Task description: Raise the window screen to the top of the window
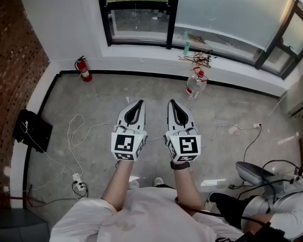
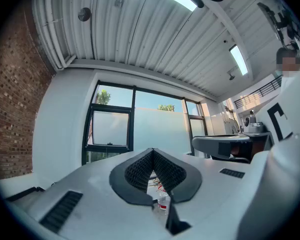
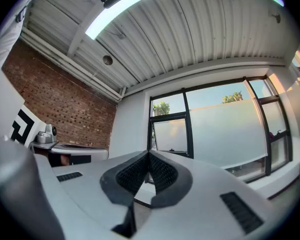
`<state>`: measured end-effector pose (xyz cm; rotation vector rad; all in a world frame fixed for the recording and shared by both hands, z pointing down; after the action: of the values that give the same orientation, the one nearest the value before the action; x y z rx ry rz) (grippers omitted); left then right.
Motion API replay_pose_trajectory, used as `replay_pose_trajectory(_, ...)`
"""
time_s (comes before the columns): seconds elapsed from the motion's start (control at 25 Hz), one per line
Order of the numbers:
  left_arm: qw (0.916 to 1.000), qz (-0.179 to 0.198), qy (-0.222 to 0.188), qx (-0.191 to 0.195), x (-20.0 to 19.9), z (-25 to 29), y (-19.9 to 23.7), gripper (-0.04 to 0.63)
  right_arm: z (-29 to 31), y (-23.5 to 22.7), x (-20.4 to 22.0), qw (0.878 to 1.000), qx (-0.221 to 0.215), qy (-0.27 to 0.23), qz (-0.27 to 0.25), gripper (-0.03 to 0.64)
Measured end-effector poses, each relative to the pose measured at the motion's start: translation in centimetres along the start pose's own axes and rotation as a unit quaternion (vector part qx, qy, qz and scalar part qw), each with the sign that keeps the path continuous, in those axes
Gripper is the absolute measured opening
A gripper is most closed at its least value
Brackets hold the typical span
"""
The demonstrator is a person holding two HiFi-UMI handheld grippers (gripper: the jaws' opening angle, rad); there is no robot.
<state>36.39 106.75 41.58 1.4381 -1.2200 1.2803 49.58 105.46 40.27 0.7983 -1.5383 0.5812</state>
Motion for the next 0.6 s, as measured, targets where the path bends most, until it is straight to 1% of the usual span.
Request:
replay_pose_trajectory(0.12,0.9999,-0.003,0.007,-0.007,1.1,1.9,-2.8,0.0,-0.8,-4.1,1.3,1.0,0.01,0.007,0.006,0.003)
replay_pose_trajectory(0.2,0.9999,0.0,0.009,-0.012,1.7,3.1,-3.8,0.0,-1.1,-6.6,2.3,0.999,0.028,0.022,-0.022,0.003)
replay_pose_trajectory(0.28,0.9997,0.006,0.011,-0.022,2.0,3.9,-3.5,0.0,-0.9,-8.4,3.6,0.997,0.045,0.042,-0.053,0.003)
replay_pose_trajectory(0.4,0.9991,0.003,0.013,-0.041,2.5,4.7,-1.6,0.0,0.4,-9.9,5.2,0.996,0.053,0.055,-0.055,0.002)
replay_pose_trajectory(0.48,0.999,-0.002,0.012,-0.042,2.9,5.3,-0.1,0.0,2.3,-9.7,5.6,0.997,0.038,0.051,-0.046,0.002)
replay_pose_trajectory(0.6,0.9987,-0.007,0.015,-0.049,4.0,6.8,2.5,0.0,6.2,-7.9,5.8,0.998,-0.024,0.03,-0.041,0.002)
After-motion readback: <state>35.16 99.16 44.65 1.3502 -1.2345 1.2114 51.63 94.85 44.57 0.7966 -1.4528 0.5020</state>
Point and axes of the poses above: the fingertips, and each gripper's own axes: z forward along the fingers, y to its left, x out of its underside, the point moved 4 cm from there along -z, backward along the fingers, and after that the axes turned 8 degrees about -x, right-handed, at the moved point
